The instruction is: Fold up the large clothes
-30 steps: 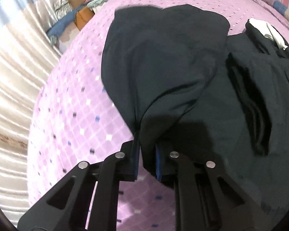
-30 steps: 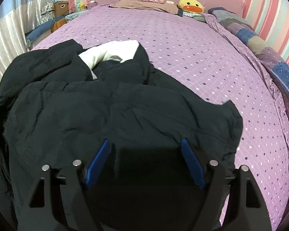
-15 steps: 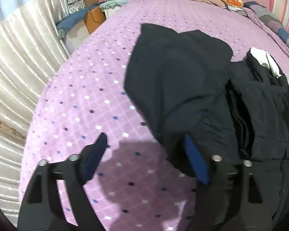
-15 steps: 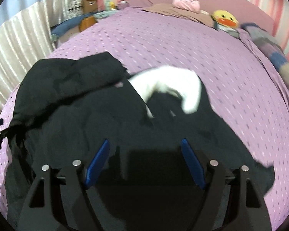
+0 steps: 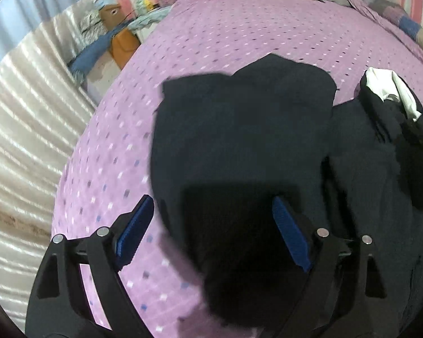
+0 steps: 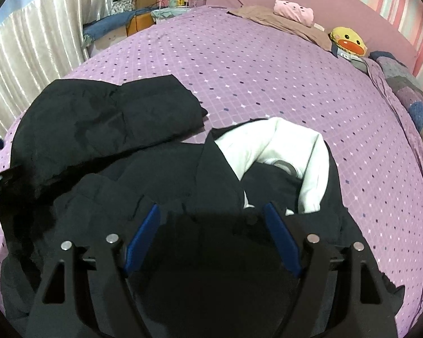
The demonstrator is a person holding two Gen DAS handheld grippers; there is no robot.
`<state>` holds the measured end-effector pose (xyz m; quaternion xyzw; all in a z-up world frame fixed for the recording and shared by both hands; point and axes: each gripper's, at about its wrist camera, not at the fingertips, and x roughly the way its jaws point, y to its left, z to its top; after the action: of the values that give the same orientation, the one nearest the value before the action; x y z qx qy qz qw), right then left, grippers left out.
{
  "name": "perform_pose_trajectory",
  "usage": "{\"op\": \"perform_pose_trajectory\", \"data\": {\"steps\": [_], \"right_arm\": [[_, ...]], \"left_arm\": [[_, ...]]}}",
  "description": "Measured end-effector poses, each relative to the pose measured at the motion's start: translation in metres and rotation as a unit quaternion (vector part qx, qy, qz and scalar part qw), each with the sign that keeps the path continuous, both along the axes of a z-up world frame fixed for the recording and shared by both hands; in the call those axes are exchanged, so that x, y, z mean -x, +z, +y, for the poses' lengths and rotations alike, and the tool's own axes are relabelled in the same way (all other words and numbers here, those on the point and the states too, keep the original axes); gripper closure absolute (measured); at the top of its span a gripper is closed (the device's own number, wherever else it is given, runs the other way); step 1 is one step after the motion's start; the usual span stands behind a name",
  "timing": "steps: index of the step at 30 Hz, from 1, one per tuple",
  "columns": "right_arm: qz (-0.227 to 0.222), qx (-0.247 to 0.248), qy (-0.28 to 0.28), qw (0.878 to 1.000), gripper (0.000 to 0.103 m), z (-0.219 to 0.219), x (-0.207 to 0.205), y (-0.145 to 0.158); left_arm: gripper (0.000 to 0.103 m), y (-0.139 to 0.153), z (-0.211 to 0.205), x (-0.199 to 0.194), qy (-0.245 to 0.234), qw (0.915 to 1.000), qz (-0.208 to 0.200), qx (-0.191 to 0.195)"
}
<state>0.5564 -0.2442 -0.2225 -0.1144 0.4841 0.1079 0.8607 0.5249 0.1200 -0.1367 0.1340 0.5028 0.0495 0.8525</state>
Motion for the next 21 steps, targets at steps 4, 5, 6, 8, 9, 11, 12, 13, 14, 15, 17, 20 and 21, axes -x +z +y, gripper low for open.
{"op": "perform_pose_trajectory", "data": {"steps": [4, 5, 6, 8, 9, 11, 12, 13, 14, 15, 17, 20, 21], "right_arm": [[0.001, 0.010, -0.006, 1.000, 0.026, -0.011, 0.007, -0.004], [0.002, 0.011, -0.010, 1.000, 0.026, -0.015, 0.008, -0.004], [0.005, 0.008, -0.015, 1.000, 0.026, -0.019, 0.008, -0.005], [0.008, -0.001, -0.026, 1.000, 0.026, -0.029, 0.010, -0.004], [0.007, -0.007, -0.031, 0.999, 0.026, -0.034, 0.011, -0.003], [0.005, -0.011, -0.038, 0.999, 0.026, -0.041, 0.014, -0.001], [0.006, -0.011, -0.041, 0.999, 0.026, -0.044, 0.015, -0.001], [0.006, -0.010, -0.042, 0.999, 0.026, -0.046, 0.016, -0.001], [0.005, -0.010, -0.043, 0.999, 0.026, -0.049, 0.018, 0.000], [0.004, -0.009, -0.043, 0.999, 0.026, -0.050, 0.020, 0.001], [0.000, -0.002, -0.045, 0.999, 0.026, -0.055, 0.025, 0.003], [-0.006, 0.002, -0.048, 0.999, 0.026, -0.063, 0.033, 0.008], [-0.009, 0.004, -0.049, 0.999, 0.026, -0.067, 0.036, 0.011]], "left_arm": [[0.010, -0.013, -0.029, -0.044, -0.019, 0.9994, 0.025, -0.011], [0.009, -0.017, -0.034, -0.054, -0.022, 0.9992, 0.027, -0.022], [0.008, -0.024, -0.043, -0.067, -0.029, 0.9982, 0.035, -0.038], [0.008, -0.036, -0.055, -0.083, -0.040, 0.9969, 0.049, -0.048], [0.009, -0.046, -0.060, -0.091, -0.047, 0.9954, 0.060, -0.058], [0.022, -0.062, -0.063, -0.099, -0.047, 0.9932, 0.072, -0.078], [0.035, -0.069, -0.063, -0.101, -0.049, 0.9926, 0.081, -0.076], [0.051, -0.072, -0.062, -0.101, -0.050, 0.9931, 0.086, -0.063], [0.058, -0.070, -0.061, -0.099, -0.049, 0.9938, 0.085, -0.052], [0.074, -0.068, -0.060, -0.096, -0.049, 0.9944, 0.084, -0.041], [0.086, -0.058, -0.059, -0.087, -0.052, 0.9954, 0.077, -0.024], [0.093, -0.034, -0.054, -0.068, -0.054, 0.9963, 0.064, 0.019], [0.093, -0.023, -0.050, -0.059, -0.055, 0.9962, 0.056, 0.039]]}}
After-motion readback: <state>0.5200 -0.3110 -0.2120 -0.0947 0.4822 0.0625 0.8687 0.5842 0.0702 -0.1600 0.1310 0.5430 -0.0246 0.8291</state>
